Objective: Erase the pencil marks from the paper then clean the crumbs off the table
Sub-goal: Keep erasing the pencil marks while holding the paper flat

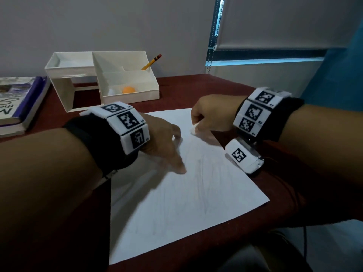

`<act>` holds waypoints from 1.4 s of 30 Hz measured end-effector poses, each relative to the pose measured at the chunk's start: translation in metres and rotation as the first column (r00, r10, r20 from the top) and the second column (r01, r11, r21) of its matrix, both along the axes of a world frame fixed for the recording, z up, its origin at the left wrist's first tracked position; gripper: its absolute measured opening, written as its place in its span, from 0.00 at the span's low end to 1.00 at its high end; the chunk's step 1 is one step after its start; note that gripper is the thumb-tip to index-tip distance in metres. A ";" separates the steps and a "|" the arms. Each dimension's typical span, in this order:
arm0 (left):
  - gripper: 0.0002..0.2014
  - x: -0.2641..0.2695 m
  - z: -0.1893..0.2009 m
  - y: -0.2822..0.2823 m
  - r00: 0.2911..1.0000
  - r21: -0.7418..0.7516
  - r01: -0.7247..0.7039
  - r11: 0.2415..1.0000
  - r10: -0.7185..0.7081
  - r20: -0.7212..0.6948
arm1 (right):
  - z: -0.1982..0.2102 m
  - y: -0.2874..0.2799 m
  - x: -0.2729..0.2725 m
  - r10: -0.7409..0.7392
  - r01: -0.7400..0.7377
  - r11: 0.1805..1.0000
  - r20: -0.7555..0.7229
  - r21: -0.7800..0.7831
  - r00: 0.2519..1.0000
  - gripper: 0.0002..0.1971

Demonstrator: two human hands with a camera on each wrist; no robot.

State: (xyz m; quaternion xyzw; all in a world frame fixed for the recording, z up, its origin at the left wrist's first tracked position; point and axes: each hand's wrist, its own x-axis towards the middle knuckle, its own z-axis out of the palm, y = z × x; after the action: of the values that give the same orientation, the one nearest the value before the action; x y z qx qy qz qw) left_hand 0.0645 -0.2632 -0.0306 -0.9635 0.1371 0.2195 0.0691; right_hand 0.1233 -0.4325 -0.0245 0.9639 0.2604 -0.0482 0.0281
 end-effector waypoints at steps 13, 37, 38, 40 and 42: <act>0.56 -0.001 -0.017 -0.003 0.999 0.065 0.027 0.997 -0.026 -0.020 | -0.010 0.015 -0.007 0.011 -0.015 0.997 -0.056 -0.073 0.998 0.07; 0.53 -0.004 -0.016 -0.004 1.000 0.018 0.025 1.000 -0.025 -0.013 | -0.012 0.029 -0.023 0.132 -0.142 0.987 -0.123 -0.080 0.984 0.08; 0.56 -0.003 -0.016 -0.004 1.000 0.034 0.012 0.999 -0.011 -0.017 | -0.011 0.025 -0.015 0.094 -0.101 0.989 -0.069 -0.106 0.993 0.08; 0.59 -0.002 -0.016 -0.004 1.000 0.066 0.001 0.998 0.000 -0.015 | -0.005 0.014 -0.003 0.037 -0.037 0.990 -0.003 -0.133 0.999 0.09; 0.57 0.000 -0.014 -0.005 1.000 0.073 0.000 0.997 0.001 -0.011 | 0.002 0.007 0.000 0.033 -0.036 0.995 -0.029 -0.098 0.999 0.10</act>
State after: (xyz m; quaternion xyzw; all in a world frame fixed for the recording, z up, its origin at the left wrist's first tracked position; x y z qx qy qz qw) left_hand 0.0644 -0.2677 -0.0448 -0.9591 0.1290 0.2297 0.1036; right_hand 0.1234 -0.4258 -0.0228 0.9559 0.2747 -0.0737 0.0728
